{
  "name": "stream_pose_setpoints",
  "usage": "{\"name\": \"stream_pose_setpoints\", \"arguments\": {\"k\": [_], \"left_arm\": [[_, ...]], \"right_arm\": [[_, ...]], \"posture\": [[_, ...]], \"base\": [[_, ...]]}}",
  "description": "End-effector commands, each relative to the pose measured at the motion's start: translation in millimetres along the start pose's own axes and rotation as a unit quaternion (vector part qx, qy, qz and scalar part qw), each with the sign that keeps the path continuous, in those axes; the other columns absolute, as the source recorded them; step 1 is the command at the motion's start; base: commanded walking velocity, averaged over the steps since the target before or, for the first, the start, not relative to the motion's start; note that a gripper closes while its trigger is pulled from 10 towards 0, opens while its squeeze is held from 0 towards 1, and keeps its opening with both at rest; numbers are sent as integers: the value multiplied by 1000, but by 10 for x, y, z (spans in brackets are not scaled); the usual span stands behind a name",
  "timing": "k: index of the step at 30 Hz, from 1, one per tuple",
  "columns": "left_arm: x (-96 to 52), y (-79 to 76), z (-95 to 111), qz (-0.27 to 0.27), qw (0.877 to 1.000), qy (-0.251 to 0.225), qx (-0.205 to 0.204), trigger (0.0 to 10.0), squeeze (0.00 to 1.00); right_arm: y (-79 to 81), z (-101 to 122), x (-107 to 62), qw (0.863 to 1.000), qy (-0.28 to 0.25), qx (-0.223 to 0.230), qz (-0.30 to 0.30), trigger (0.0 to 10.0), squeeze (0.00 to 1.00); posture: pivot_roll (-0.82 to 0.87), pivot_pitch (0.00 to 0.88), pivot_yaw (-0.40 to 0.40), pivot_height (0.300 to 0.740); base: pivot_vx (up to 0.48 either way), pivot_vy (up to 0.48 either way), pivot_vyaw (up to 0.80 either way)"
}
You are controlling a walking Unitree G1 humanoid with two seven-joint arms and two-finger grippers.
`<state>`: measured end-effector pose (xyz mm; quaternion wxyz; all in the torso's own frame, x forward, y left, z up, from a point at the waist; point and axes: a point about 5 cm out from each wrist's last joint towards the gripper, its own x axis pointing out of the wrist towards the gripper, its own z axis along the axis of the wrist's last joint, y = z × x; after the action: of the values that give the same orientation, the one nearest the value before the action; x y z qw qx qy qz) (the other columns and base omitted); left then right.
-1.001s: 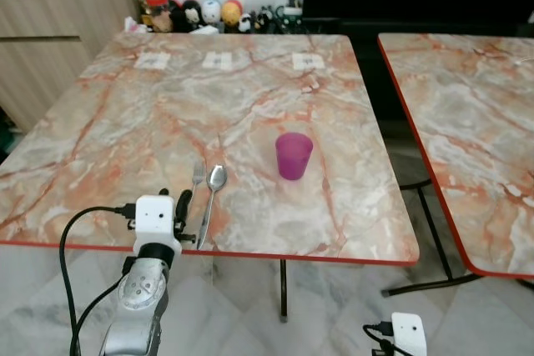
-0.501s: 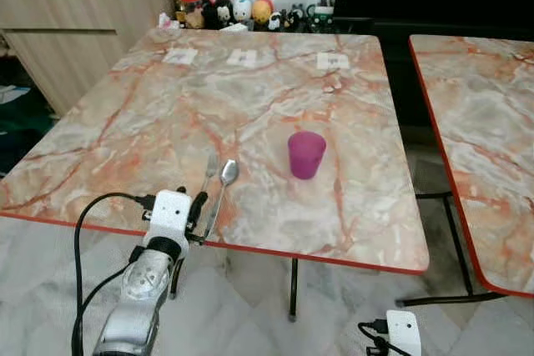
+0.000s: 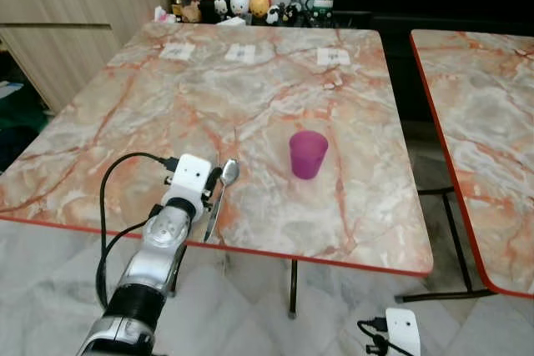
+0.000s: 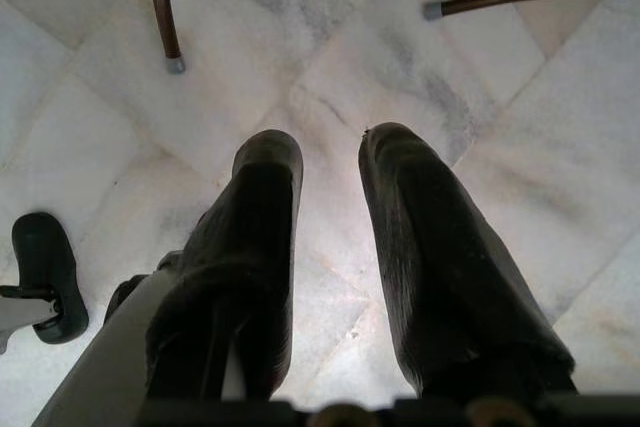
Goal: Setting the table
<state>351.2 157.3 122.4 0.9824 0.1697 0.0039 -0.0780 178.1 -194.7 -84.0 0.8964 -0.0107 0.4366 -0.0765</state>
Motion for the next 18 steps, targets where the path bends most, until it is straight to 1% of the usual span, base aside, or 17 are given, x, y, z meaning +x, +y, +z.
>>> {"name": "stream_pose_setpoints", "arguments": {"k": [1,2,3,8,12,18], "left_arm": [[31,-11,-49,-1,1000,20,8,10000,306],[45,-17,-46,-1,1000,23,8,10000,306],[61,-12,-46,6,1000,29,11,10000,0],[86,47,-80,37,998,47,6,10000,0],[86,68,-94,39,998,49,6,10000,0],[65,130,-151,40,997,68,17,10000,0]], "right_arm": [[0,-35,-9,1000,3,11,-3,10000,0],[0,-37,-9,1000,4,11,-3,10000,0],[0,-39,-9,1000,4,11,-3,10000,0],[-3,-44,-10,1000,5,10,-2,10000,0],[-8,-46,-11,1000,6,9,-3,10000,0],[-18,-44,-10,1000,6,8,-3,10000,0]], "posture": [[-52,121,1,740],[-51,122,1,740],[-51,123,0,740],[-48,129,-4,740],[-47,130,-6,740],[-43,131,-9,740]], "base": [[0,0,0],[0,0,0],[0,0,0],[0,0,0],[0,0,0],[0,0,0]]}}
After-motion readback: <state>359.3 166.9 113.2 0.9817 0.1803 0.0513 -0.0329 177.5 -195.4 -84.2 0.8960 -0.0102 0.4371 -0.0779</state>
